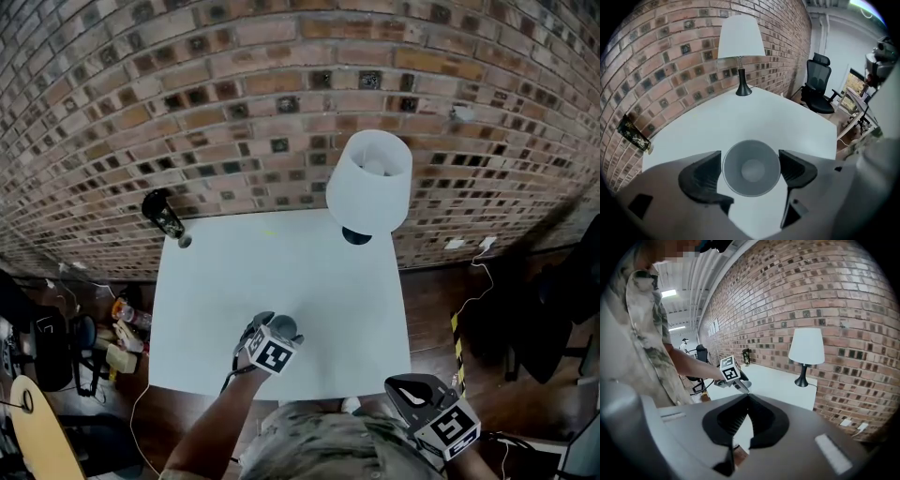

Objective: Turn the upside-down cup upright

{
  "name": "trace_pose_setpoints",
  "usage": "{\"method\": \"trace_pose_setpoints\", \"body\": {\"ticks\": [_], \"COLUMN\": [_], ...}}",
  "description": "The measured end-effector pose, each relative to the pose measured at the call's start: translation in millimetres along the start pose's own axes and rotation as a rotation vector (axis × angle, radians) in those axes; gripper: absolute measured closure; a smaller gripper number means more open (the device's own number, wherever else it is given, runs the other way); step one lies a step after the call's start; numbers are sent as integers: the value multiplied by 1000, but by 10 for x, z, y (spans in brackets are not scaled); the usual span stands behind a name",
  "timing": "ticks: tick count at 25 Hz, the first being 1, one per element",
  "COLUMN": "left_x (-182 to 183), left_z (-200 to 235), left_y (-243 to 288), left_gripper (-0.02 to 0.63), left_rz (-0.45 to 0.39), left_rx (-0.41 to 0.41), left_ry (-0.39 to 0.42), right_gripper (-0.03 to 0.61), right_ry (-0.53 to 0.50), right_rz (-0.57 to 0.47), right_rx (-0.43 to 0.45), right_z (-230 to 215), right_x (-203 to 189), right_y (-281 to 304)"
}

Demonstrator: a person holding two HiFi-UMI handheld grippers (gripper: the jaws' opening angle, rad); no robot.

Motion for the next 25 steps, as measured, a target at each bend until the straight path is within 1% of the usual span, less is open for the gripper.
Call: {"method": "trace_pose_setpoints", "body": {"ticks": [2,4,8,11,14,16,18,22,23,25], "left_x": [-7,0,-95,-256,-419,-543,-674,-890,-932,-982], "left_z": [28,55,122,193,273,312,349,449,479,542], "left_y": [10,-9,-90,-166,-264,-298,-297,-238,-219,-194], "left_gripper": [232,232,236,238,238,239,242,254,265,267], "left_rz": [-10,-38,-120,-205,-246,-251,-237,-171,-153,-125], "left_rx": [-14,-24,-96,-150,-192,-205,-218,-227,-228,-228], "left_ry": [9,13,-53,-102,-115,-101,-75,6,24,59], "right_gripper": [577,577,577,576,577,577,577,577,576,577], "right_ry": [-7,-16,-8,-30,-42,-46,-49,-64,-66,-67], "right_rz": [11,10,11,15,27,34,44,56,59,66], "right_rx": [-11,-22,-14,-17,-15,-4,5,13,16,18], "right_z": [10,23,144,205,291,368,450,595,635,709], "right_x": [-16,2,182,197,238,304,382,478,503,533], "right_y": [37,73,165,254,365,443,522,666,701,757]}}
Point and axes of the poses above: the fingertips, and each gripper's own axes: y forward along the fingers, z to its left, x out of its top, the point moved 9 cm from there along -y, backward along the fingers, and after that the axes turned 11 degrees about -x, right-handed, at the moved point
